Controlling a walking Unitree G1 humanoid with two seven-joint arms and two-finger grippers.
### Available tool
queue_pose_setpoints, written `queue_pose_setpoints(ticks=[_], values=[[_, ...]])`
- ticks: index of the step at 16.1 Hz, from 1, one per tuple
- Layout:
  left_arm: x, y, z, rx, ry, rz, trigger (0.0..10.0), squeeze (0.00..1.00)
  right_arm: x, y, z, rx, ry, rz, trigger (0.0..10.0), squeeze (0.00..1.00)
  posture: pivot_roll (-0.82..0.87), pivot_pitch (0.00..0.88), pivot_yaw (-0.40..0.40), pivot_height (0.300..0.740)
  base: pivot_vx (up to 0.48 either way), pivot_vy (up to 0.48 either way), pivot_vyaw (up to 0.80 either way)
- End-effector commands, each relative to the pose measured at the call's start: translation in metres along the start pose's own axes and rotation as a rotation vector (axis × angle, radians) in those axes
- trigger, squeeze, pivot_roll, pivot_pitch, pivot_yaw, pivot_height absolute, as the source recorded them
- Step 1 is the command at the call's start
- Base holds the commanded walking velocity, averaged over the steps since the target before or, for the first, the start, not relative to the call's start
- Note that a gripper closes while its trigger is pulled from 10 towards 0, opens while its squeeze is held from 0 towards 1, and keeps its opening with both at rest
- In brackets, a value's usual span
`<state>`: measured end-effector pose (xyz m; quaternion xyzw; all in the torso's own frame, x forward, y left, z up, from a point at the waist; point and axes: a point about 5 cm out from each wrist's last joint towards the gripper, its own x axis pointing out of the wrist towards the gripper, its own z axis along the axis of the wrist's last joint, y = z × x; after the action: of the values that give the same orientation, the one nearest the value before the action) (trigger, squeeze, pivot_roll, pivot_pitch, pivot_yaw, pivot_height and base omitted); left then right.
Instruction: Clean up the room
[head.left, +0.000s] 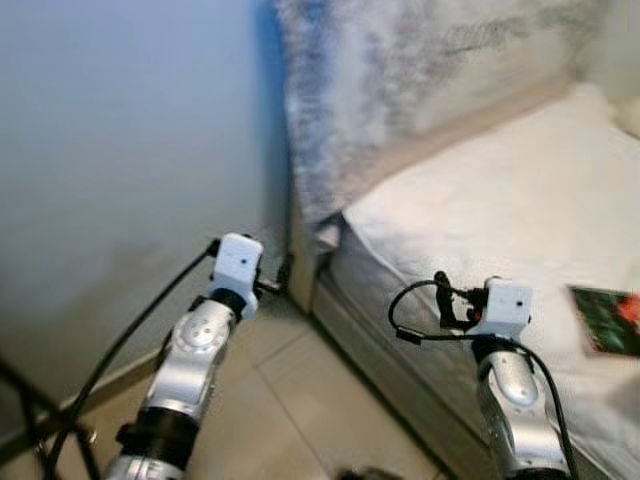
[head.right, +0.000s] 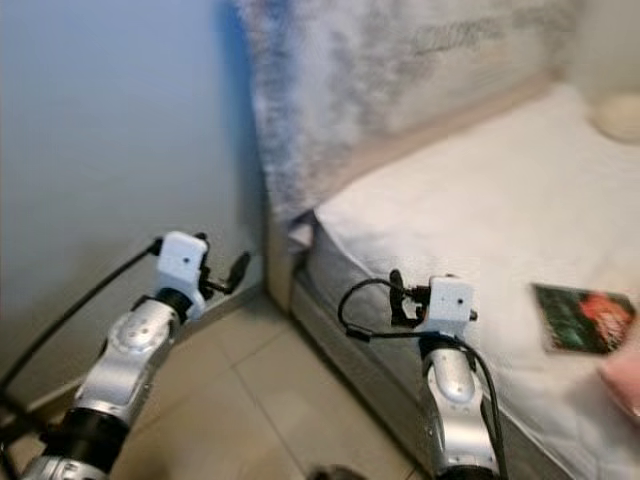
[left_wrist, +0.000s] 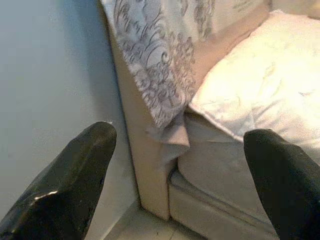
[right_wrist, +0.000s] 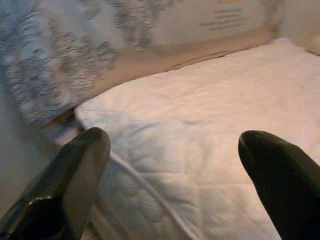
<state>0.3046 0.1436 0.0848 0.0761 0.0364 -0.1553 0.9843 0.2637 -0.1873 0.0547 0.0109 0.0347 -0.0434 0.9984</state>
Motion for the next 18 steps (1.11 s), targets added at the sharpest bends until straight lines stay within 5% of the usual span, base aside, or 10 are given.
queue_pose_setpoints(ticks=[1,7,15,16,18], values=[[0.007,-0.008,0.004,0.015,-0.009,-0.008,10.0,0.0,-0.003,-0.01,0.001,0.029,-0.02,-0.054,10.0,1.0,0.13,0.0,-0.058,0.74,0.0,0.0,-0.74],[0.014,-0.018,0.018,0.006,-0.096,-0.082,10.0,0.0,0.0,-0.018,0.004,0.06,-0.03,-0.105,10.0,1.0,0.11,0.0,-0.059,0.74,0.0,0.0,-0.74],[0.017,-0.018,0.015,-0.03,-0.086,-0.073,10.0,0.0,0.0,-0.013,0.002,0.03,-0.012,-0.047,10.0,1.0,0.1,0.0,-0.043,0.74,0.0,-0.442,-0.62],[0.017,-0.018,0.014,-0.038,-0.085,-0.065,10.0,0.0,0.001,-0.01,0.004,0.029,-0.019,-0.026,10.0,0.0,0.09,0.0,-0.041,0.74,0.0,-0.461,0.0],[0.016,-0.019,0.013,-0.049,-0.084,-0.063,10.0,0.0,0.003,-0.008,0.008,0.044,-0.024,-0.016,10.0,0.0,0.09,0.0,-0.043,0.74,0.0,-0.458,0.0]])
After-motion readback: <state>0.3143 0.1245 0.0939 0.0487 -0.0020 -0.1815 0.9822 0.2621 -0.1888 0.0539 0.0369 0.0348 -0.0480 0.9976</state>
